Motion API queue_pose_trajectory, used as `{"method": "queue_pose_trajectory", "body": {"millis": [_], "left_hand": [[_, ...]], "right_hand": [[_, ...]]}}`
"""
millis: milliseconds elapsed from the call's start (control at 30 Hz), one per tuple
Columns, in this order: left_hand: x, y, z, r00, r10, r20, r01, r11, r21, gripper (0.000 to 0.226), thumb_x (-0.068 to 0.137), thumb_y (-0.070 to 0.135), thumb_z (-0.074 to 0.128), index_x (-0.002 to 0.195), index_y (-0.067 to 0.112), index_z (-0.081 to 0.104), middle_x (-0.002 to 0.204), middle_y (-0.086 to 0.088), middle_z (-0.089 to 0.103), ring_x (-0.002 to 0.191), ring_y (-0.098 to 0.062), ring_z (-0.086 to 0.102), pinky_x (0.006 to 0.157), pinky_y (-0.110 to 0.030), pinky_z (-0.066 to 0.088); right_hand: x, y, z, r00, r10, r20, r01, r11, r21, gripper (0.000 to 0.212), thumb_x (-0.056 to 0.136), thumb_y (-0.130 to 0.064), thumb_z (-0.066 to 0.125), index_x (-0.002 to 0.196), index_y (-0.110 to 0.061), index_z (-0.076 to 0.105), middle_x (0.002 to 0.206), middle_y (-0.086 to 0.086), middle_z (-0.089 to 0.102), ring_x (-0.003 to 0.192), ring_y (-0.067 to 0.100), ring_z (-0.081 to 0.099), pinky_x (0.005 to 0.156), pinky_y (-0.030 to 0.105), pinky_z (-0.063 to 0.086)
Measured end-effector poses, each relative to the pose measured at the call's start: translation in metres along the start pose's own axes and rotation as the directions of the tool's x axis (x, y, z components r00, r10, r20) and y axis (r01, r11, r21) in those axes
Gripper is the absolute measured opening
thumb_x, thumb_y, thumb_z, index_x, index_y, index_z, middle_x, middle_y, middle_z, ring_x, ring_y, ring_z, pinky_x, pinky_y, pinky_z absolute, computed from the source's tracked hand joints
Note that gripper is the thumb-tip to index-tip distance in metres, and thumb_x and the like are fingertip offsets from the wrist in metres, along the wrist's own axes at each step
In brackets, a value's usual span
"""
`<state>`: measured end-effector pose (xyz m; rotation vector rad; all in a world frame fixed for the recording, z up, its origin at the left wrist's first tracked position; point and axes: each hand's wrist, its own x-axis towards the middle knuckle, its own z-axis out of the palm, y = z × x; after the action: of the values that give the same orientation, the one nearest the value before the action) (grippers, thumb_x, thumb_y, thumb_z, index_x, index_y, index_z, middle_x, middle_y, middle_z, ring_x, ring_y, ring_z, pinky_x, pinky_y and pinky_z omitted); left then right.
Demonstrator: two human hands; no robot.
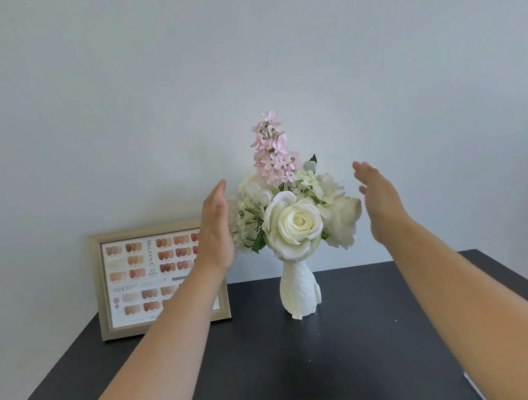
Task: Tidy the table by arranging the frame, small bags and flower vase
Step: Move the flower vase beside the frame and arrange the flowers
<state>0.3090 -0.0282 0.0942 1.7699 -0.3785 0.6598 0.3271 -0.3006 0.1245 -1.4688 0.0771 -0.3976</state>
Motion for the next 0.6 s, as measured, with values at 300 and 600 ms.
{"method": "queue_pose_trajectory", "body": {"millis": [300,600], "left_hand": [[-0.014,0.001,0.022,0.998,-0.023,0.051,0.025,0.999,-0.033,0.077,0.090,0.072,0.018,0.153,0.028,0.022,0.159,0.010,0.021,0.145,-0.005,0.018,0.119,-0.045,0.017],[-0.014,-0.012,0.016,0.980,-0.196,0.024,0.192,0.915,-0.354,0.063,0.096,0.062,0.025,0.151,0.031,0.027,0.156,0.000,0.033,0.140,-0.016,0.035,0.112,-0.039,0.035]], "right_hand": [[-0.020,0.019,0.033,0.991,-0.131,-0.031,0.133,0.989,0.060,0.046,0.099,-0.043,0.031,0.144,-0.036,0.040,0.150,-0.015,0.037,0.127,0.000,0.034,0.103,0.025,0.023],[-0.019,0.040,0.029,0.994,0.099,0.048,-0.107,0.965,0.241,0.070,0.082,-0.063,0.034,0.142,-0.028,0.044,0.151,0.006,0.041,0.121,0.024,0.044,0.088,0.034,0.040]]}}
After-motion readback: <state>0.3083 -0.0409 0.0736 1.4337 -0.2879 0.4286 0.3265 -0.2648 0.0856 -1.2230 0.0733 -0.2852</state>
